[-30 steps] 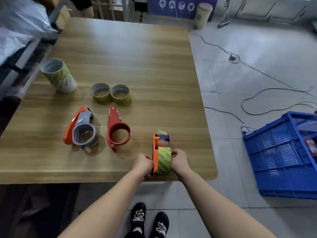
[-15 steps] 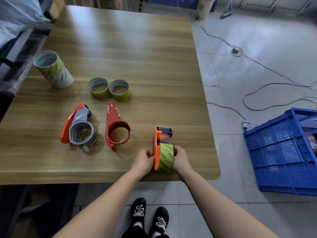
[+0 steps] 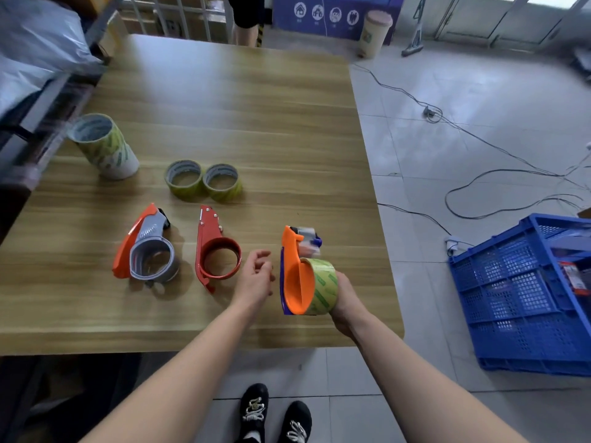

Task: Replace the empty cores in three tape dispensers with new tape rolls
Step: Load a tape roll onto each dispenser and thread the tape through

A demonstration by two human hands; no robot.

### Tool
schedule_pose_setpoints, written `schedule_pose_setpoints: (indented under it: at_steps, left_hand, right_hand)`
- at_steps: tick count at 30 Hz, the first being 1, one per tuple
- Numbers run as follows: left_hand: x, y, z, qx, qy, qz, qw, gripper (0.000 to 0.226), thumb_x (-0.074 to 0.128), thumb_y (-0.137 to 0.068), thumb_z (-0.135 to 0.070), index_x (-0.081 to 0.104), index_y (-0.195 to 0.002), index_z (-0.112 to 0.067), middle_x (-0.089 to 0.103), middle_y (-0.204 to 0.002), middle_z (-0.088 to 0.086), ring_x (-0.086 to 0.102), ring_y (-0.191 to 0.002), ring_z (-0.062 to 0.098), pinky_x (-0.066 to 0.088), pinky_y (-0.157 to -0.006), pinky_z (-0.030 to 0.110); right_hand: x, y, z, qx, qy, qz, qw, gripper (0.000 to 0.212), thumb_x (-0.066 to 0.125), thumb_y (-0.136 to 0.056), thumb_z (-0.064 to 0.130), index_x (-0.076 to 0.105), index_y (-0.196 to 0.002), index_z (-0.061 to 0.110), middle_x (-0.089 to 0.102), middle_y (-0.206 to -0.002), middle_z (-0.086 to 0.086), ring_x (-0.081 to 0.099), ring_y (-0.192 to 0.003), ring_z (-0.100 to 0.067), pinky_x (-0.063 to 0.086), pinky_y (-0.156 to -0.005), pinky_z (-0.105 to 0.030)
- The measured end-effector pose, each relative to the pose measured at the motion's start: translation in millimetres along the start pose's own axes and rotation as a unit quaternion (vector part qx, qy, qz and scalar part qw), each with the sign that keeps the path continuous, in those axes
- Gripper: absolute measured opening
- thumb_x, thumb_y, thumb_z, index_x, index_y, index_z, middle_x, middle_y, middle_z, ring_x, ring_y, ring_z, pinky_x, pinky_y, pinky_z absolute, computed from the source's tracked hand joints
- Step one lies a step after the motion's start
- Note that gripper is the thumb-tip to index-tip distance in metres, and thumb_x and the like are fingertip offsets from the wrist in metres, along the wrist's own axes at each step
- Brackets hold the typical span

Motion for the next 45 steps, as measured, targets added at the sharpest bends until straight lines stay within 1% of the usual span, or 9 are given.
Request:
schedule_pose_setpoints:
  at_steps: [3, 7, 10, 15, 23, 28, 31, 38, 45]
  left_hand:
    - [-1, -7, -12, 0.017, 0.053, 0.05, 0.997, 0.068, 0.055, -0.09, 0.0, 0.031, -0.145, -0.032, 0.045, -0.123, -0.009, 0.058, -0.098, 0.01, 0.054, -0.081, 0.035]
    - [-4, -15, -24, 0.044, 0.081, 0.135, 0.987, 0.094, 0.07, -0.08, -0.001, 0.016, -0.149, -0.034, 0.053, -0.131, -0.004, 0.063, -0.095, 0.002, 0.051, -0.079, 0.025]
    - [-3, -15, -34, 0.05, 0.085, 0.137, 0.986, 0.081, 0.072, -0.077, 0.001, 0.037, -0.143, -0.029, 0.056, -0.132, 0.006, 0.063, -0.106, 0.016, 0.053, -0.082, 0.027]
    - [-14, -10, -56, 0.086, 0.011, 0.019, 0.996, 0.014, 0.076, -0.073, -0.006, 0.07, -0.079, -0.016, 0.071, -0.084, 0.007, 0.068, -0.083, 0.024, 0.055, -0.074, 0.034]
    - [-48, -27, -74, 0.175, -0.212, -0.196, 0.941, 0.012, 0.063, -0.088, -0.022, 0.073, -0.093, -0.018, 0.068, -0.099, 0.003, 0.056, -0.101, 0.023, 0.046, -0.088, 0.038]
    - [-38, -19, -57, 0.164, -0.284, -0.156, 0.932, 0.011, 0.064, -0.087, -0.029, 0.072, -0.087, -0.022, 0.062, -0.103, -0.005, 0.049, -0.108, 0.021, 0.037, -0.096, 0.041]
    - [-25, -3, -48, 0.151, -0.196, -0.075, 0.966, 0.013, 0.06, -0.089, -0.016, 0.068, -0.08, -0.022, 0.068, -0.08, -0.002, 0.062, -0.084, 0.022, 0.047, -0.082, 0.041]
    - [3, 24, -43, 0.074, 0.048, -0.024, 0.996, 0.019, 0.062, -0.085, -0.003, 0.064, -0.076, -0.021, 0.068, -0.078, 0.001, 0.065, -0.079, 0.021, 0.053, -0.075, 0.035]
    - [11, 31, -34, 0.029, 0.063, 0.035, 0.997, 0.021, 0.066, -0.083, -0.002, 0.065, -0.086, -0.023, 0.069, -0.092, 0.001, 0.065, -0.089, 0.018, 0.055, -0.082, 0.039]
  right_hand:
    - [3, 3, 5, 0.002, -0.003, 0.035, 0.999, 0.014, 0.055, -0.095, 0.014, 0.065, -0.089, 0.02, 0.066, -0.082, -0.003, 0.061, -0.073, -0.017, 0.051, -0.065, -0.03]
    - [6, 2, 11, 0.001, 0.013, 0.086, 0.996, 0.008, 0.068, -0.086, 0.013, 0.067, -0.093, 0.017, 0.066, -0.085, -0.003, 0.059, -0.075, -0.016, 0.05, -0.063, -0.028]
    - [6, 2, 14, 0.001, 0.04, 0.113, 0.993, 0.013, 0.07, -0.084, 0.016, 0.067, -0.097, 0.016, 0.066, -0.087, -0.003, 0.061, -0.077, -0.016, 0.05, -0.064, -0.028]
    - [6, 10, 20, 0.004, 0.061, 0.126, 0.99, 0.014, 0.068, -0.087, 0.014, 0.065, -0.101, 0.018, 0.067, -0.096, -0.005, 0.062, -0.09, -0.023, 0.053, -0.073, -0.034]
    - [8, 21, 28, -0.026, 0.056, 0.107, 0.992, 0.012, 0.059, -0.093, 0.01, 0.065, -0.092, 0.019, 0.066, -0.089, -0.001, 0.061, -0.083, -0.016, 0.051, -0.071, -0.027]
    - [12, 21, 38, -0.053, 0.028, 0.09, 0.994, 0.015, 0.061, -0.092, 0.009, 0.066, -0.09, 0.022, 0.066, -0.09, -0.002, 0.061, -0.081, -0.017, 0.05, -0.072, -0.033]
    - [13, 20, 41, -0.055, 0.016, 0.081, 0.995, 0.013, 0.062, -0.092, 0.012, 0.067, -0.088, 0.023, 0.066, -0.085, 0.0, 0.06, -0.076, -0.017, 0.048, -0.066, -0.032]
    - [18, 18, 34, -0.035, -0.018, 0.064, 0.997, 0.008, 0.066, -0.079, 0.02, 0.068, -0.086, 0.017, 0.063, -0.087, -0.009, 0.054, -0.079, -0.023, 0.046, -0.065, -0.031]
    - [7, 22, 36, -0.055, 0.002, 0.011, 0.998, 0.008, 0.061, -0.089, 0.01, 0.064, -0.081, 0.01, 0.062, -0.073, -0.004, 0.055, -0.062, -0.014, 0.044, -0.054, -0.025]
Point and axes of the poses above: each hand's wrist, its own y-axis away from the middle knuckle, its own x-axis out of the palm, z = x × y, the point moved 3 cm from there along -y, towards the middle knuckle
